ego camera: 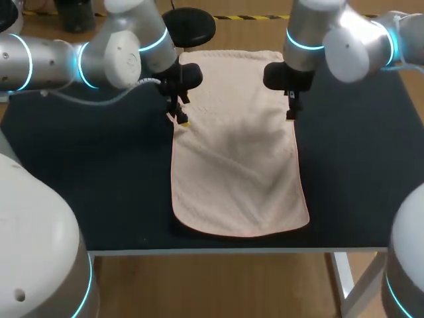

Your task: Fold the towel

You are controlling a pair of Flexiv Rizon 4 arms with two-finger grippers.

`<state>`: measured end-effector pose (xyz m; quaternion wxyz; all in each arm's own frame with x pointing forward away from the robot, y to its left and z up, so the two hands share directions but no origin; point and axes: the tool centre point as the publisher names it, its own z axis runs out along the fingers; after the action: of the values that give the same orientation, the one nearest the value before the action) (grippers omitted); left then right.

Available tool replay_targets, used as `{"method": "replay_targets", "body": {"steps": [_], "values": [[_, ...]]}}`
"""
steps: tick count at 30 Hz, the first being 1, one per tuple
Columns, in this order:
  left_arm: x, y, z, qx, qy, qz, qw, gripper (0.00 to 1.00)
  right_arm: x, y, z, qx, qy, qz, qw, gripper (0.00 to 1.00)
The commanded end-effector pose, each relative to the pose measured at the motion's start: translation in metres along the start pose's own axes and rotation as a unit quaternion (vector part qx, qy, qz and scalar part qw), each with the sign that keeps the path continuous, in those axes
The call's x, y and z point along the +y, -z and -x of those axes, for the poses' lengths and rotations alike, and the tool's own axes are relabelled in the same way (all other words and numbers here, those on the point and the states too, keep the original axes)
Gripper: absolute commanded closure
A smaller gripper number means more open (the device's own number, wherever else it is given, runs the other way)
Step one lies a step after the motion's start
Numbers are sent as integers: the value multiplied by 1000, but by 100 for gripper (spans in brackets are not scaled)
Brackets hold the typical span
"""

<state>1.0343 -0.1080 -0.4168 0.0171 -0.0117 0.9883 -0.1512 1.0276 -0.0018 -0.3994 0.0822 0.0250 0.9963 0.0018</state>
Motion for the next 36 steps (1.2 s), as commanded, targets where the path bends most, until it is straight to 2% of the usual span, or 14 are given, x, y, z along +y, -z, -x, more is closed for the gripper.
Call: {"method": "replay_targets", "body": {"steps": [1,22,36], "values": [[0,-4,4,3,1,2,1000,0,0,-10,1,6,-5,1,1000,0],[3,-6,5,15,-6,10,1000,0,-4,-40,6,12,-22,1,1000,0],[5,-16,-6,30,-7,12,999,0,-5,-50,-1,25,-8,-5,1000,0]]}}
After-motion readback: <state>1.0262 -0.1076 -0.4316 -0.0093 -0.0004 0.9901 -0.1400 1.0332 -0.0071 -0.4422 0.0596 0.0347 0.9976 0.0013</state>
